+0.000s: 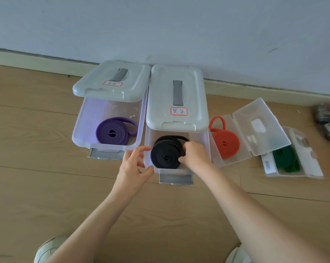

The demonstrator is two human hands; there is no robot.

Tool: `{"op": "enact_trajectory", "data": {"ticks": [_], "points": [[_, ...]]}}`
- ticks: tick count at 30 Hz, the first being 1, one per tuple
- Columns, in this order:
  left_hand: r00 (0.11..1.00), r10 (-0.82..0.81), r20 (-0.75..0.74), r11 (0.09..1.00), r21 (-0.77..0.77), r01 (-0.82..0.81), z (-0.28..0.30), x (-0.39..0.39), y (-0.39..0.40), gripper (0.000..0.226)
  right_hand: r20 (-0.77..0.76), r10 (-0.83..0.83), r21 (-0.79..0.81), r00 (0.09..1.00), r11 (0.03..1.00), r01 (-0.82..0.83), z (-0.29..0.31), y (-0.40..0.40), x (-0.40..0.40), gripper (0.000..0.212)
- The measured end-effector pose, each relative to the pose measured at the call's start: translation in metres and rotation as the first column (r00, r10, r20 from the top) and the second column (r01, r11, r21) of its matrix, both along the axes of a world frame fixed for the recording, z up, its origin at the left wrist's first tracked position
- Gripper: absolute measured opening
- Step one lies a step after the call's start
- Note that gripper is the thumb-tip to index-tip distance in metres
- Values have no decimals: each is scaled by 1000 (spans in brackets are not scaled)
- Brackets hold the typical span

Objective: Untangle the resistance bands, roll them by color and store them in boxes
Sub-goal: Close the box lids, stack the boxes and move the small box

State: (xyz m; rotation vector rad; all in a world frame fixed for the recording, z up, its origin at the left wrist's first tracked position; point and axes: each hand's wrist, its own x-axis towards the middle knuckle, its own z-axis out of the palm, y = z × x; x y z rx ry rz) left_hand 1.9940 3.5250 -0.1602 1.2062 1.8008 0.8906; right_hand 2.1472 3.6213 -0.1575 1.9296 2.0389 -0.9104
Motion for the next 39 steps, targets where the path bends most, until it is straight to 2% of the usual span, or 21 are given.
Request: {"op": "enact_trajectory", "data": {"ticks": [3, 8, 14, 16, 19, 22, 24, 27, 28, 30, 32, 34, 36, 37, 38, 39], "points": [[1000, -1, -18, 1000, -6, 1, 1, 0, 1, 44, 66, 58, 5, 996, 998, -58, 3, -6, 2, 11], [999, -5, -34, 1000, -12, 5, 3, 0, 0, 43, -2, 110, 75, 994, 991, -110, 10, -13, 11, 26], [997, -15, -82, 1000, -5, 14, 5, -1, -2, 44, -21, 151, 225, 988, 964, -142, 22, -18, 14, 27], [994, 21, -108, 1000, 23, -19, 7, -1, -2, 40, -86, 145, 306, 986, 945, -112, 31, -23, 18, 24], [983, 114, -144, 991, 92, -102, 17, -9, 2, 33, -294, 134, 349, 946, 937, -25, 49, -31, 13, 20], [964, 204, -171, 969, 173, -175, 36, -29, 13, 29, -500, 105, 333, 860, 940, 79, 65, -28, -10, 16], [943, 278, -182, 947, 216, -238, 51, -50, 26, 28, -581, 56, 307, 812, 939, 155, 74, -14, -34, 17], [901, 385, -199, 907, 262, -330, 69, -87, 52, 27, -704, -122, 141, 699, 942, 305, 84, 22, -79, 29], [892, 401, -208, 903, 252, -348, 72, -100, 61, 28, -712, -178, 85, 679, 938, 336, 84, 36, -95, 38], [884, 395, -250, 915, 195, -354, 73, -123, 80, 33, -669, -240, 29, 704, 937, 347, 80, 58, -125, 56], [890, 366, -271, 931, 125, -344, 69, -142, 96, 38, -639, -314, -7, 702, 916, 402, 71, 74, -148, 64], [904, 377, -200, 926, 73, -370, 65, -155, 111, 42, -676, -450, -80, 584, 832, 549, 65, 84, -160, 55], [881, 474, 12, 880, 45, -474, 68, -166, 122, 42, -770, -517, -193, 375, 748, 635, 66, 83, -162, 45], [846, 513, 144, 850, 53, -524, 71, -171, 123, 41, -819, -499, -224, 284, 734, 642, 67, 79, -160, 45], [815, 528, 239, 826, 78, -558, 75, -176, 120, 38, -859, -452, -214, 240, 743, 634, 68, 71, -156, 47], [812, 513, 278, 823, 109, -558, 77, -180, 114, 33, -888, -389, -165, 246, 768, 618, 69, 59, -151, 49]]}}
